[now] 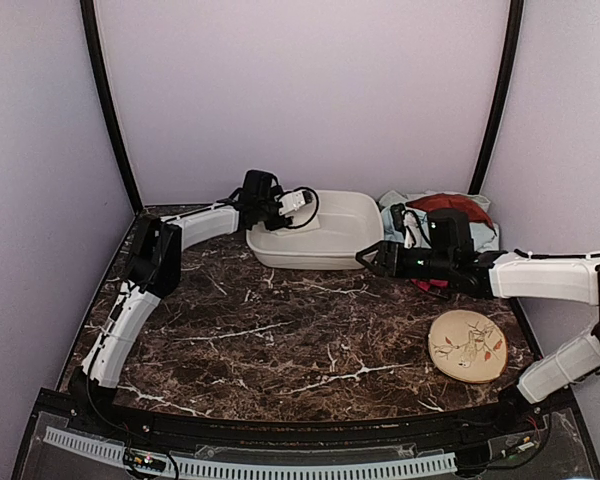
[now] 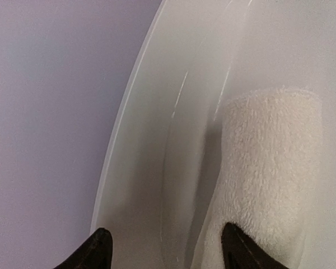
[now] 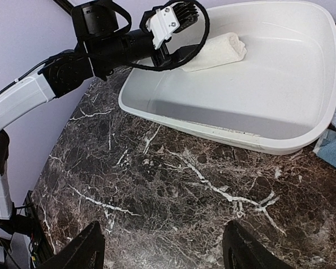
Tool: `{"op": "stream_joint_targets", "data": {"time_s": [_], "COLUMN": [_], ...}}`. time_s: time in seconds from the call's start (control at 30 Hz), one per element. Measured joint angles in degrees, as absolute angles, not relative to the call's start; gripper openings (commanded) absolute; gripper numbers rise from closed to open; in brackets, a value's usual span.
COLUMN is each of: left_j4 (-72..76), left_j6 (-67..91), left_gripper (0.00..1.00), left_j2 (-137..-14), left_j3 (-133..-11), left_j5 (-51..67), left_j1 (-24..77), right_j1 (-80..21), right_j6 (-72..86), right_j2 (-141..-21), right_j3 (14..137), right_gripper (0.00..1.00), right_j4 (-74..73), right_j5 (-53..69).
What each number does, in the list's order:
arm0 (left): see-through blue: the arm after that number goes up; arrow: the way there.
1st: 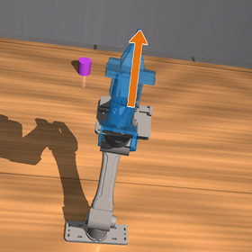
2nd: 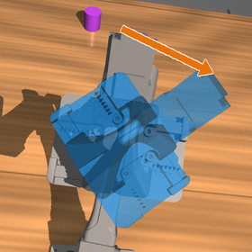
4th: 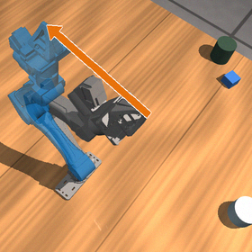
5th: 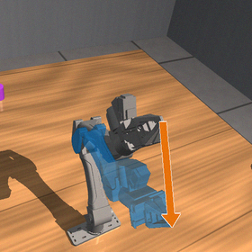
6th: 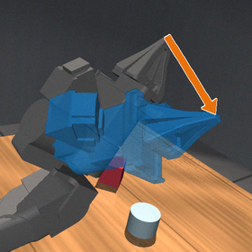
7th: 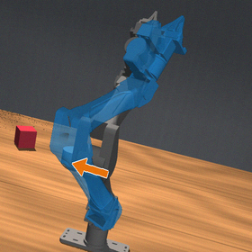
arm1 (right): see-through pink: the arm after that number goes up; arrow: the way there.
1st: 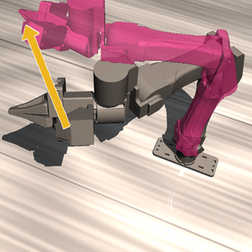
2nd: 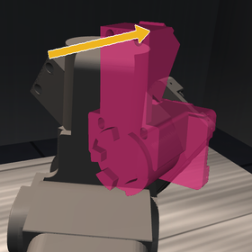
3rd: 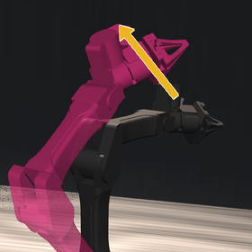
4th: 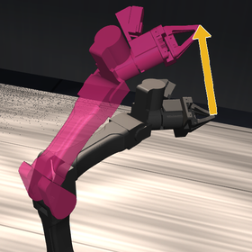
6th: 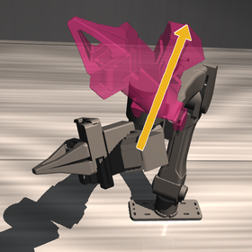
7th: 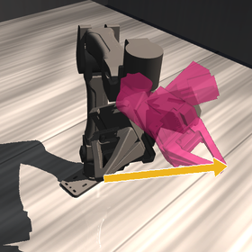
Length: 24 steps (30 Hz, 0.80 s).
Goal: Roll the towels
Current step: Place the towel in the bin.
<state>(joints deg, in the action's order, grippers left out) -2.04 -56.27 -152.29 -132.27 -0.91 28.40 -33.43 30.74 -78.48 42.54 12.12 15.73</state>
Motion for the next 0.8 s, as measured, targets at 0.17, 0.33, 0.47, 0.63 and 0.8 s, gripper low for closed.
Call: {"op": "stream_joint_targets", "data": {"time_s": [0.17,0.33,0.47,0.63,0.8], "left_j4": [0.67,2.35,3.46,2.94,-3.6], "left_j6": [-58.98,-61.34,-62.17,-61.56,-57.65], "left_gripper": [0.71,0.77,0.84,0.99,0.99], "left_j2": [-155.17,-155.89,-155.89,-154.93,-150.23], "left_j3": [-135.2,-135.72,-135.72,-135.52,-134.34], "left_j5": [-2.94,-4.97,-6.46,-7.11,-7.16], "left_j1": [28.4,28.4,28.51,28.51,28.12], "right_j1": [-33.19,-32.51,-31.7,-30.57,-27.24], "right_j6": [30.79,30.85,30.94,30.24,30.72], "right_j2": [-78.78,-78.78,-78.89,-78.91,-79.55], "right_j3": [42.54,42.7,45.6,54.7,64.77], "right_gripper": [0.72,0.75,1.0,1.0,1.0], "right_j4": [12.23,12.16,10.0,3.27,-7.57], "right_j5": [16.01,15.07,12.16,3.42,-9.04]}}
